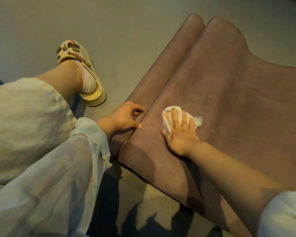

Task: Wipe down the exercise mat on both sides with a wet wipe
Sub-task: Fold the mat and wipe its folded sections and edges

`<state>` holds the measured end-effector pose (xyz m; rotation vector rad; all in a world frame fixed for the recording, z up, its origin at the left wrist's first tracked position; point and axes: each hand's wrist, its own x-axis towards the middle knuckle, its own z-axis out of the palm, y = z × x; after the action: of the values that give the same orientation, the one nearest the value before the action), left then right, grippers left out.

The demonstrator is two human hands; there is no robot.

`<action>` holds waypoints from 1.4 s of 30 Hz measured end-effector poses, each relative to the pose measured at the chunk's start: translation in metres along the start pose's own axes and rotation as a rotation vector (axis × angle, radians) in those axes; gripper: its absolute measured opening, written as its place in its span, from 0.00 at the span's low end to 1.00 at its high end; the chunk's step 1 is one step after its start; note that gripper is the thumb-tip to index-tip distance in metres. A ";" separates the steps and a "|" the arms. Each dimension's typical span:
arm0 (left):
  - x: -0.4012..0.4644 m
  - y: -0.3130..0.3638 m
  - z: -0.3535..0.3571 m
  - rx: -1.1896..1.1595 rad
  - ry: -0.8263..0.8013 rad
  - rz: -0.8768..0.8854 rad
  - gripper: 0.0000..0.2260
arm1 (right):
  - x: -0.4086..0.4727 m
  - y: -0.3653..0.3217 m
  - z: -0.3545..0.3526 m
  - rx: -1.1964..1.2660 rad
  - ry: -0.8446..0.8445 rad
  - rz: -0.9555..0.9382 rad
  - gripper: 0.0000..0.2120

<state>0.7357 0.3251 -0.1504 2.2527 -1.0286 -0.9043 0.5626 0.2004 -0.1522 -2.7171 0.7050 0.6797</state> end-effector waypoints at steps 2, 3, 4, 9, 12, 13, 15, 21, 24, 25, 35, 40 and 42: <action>-0.001 0.002 0.000 0.021 0.006 0.000 0.31 | -0.025 -0.017 0.015 -0.025 -0.014 -0.124 0.29; -0.002 0.004 0.001 0.027 0.013 -0.003 0.32 | -0.038 -0.025 0.022 -0.037 -0.022 -0.196 0.29; -0.004 0.006 0.002 0.028 0.025 -0.008 0.33 | -0.051 -0.032 0.028 -0.036 -0.029 -0.275 0.30; -0.018 0.031 0.025 0.272 0.237 0.186 0.34 | -0.100 -0.036 0.048 -0.086 -0.073 -0.525 0.29; -0.023 0.044 0.051 0.445 0.260 0.370 0.28 | -0.105 -0.017 0.049 -0.159 -0.052 -0.509 0.27; -0.024 0.043 0.058 0.506 0.233 0.372 0.27 | -0.104 -0.010 0.048 -0.173 -0.030 -0.473 0.27; -0.025 0.034 0.067 0.631 0.197 0.342 0.27 | -0.095 0.005 0.044 -0.186 0.018 -0.373 0.26; -0.028 0.033 0.072 0.693 0.252 0.379 0.23 | -0.032 0.045 0.012 -0.103 0.088 -0.124 0.26; -0.029 0.033 0.074 0.696 0.281 0.395 0.21 | 0.003 0.063 -0.006 -0.067 0.093 -0.059 0.25; -0.028 0.032 0.075 0.690 0.286 0.394 0.20 | 0.014 0.069 -0.012 -0.052 0.094 -0.039 0.25; -0.020 0.025 0.076 0.673 0.254 0.363 0.20 | 0.098 0.121 -0.064 -0.001 0.116 0.233 0.26; -0.019 0.028 0.075 0.671 0.266 0.365 0.21 | 0.091 0.117 -0.062 0.014 0.105 0.241 0.28; -0.020 0.029 0.074 0.674 0.269 0.357 0.21 | 0.077 0.115 -0.055 0.017 0.084 0.174 0.27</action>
<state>0.6578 0.3114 -0.1721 2.4747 -1.7114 -0.0904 0.5838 0.0529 -0.1573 -2.7044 0.9711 0.5965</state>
